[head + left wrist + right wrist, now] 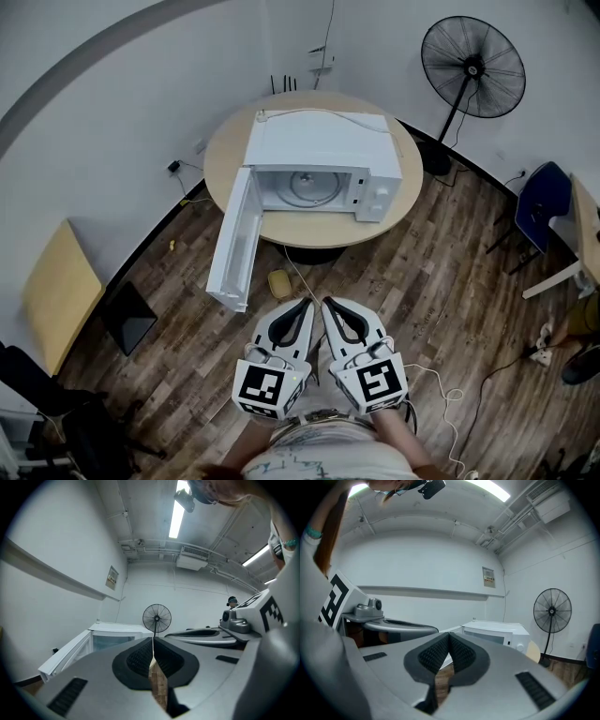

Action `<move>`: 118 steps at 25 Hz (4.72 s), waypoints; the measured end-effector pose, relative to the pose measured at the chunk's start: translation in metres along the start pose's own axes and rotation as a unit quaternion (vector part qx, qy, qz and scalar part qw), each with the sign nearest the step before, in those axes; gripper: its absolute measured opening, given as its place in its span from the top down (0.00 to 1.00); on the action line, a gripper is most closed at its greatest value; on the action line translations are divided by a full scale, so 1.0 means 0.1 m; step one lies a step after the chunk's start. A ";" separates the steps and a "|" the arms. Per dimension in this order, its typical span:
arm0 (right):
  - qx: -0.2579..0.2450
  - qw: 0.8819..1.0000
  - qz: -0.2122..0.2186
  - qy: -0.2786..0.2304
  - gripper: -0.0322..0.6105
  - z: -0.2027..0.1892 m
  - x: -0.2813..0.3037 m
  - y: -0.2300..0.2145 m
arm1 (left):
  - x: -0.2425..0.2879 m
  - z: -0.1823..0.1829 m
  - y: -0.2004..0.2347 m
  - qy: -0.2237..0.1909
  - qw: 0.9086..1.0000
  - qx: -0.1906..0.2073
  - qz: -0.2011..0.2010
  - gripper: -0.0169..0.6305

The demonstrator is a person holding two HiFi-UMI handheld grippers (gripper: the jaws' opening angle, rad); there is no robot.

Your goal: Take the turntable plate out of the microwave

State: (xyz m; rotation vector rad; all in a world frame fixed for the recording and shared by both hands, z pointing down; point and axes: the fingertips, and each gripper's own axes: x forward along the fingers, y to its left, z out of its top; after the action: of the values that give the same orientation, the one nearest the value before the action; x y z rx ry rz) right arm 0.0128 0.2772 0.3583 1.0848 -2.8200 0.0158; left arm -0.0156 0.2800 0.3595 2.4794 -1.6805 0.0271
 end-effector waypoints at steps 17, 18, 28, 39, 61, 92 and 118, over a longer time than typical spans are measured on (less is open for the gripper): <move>0.010 1.000 0.002 -0.015 0.96 0.13 1.05 -1.06 | 1.27 0.25 0.62 0.000 1.000 0.003 0.012 0.95; 0.010 1.000 0.002 -0.013 0.96 0.14 1.11 -1.14 | 1.37 0.28 0.65 0.000 1.000 0.003 0.014 0.95; 0.018 0.999 0.035 -0.020 0.96 0.22 1.63 -1.83 | 2.22 0.45 0.87 -0.002 0.999 0.012 0.032 0.95; -0.002 0.998 0.063 -0.023 0.96 0.24 2.03 -2.18 | 2.65 0.51 1.10 -0.005 0.998 0.016 0.065 0.95; 0.010 0.998 -0.050 -0.020 0.96 0.33 2.85 -2.26 | 3.05 0.69 1.88 -0.021 0.998 0.018 -0.048 0.95; 0.019 0.998 -0.041 0.035 0.96 -0.23 3.08 -2.31 | 3.19 0.13 2.08 0.031 0.998 0.007 -0.061 0.95; 0.033 0.974 -0.048 0.220 0.96 -2.18 3.23 -2.40 | 3.27 -1.54 2.23 0.192 0.981 0.022 -0.017 0.95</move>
State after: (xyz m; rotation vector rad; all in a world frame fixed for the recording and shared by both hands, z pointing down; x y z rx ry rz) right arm -0.0404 -0.1050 0.6044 1.0724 -2.3855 0.3049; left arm -0.0896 -0.0827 0.5679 2.3381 -1.4870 0.5107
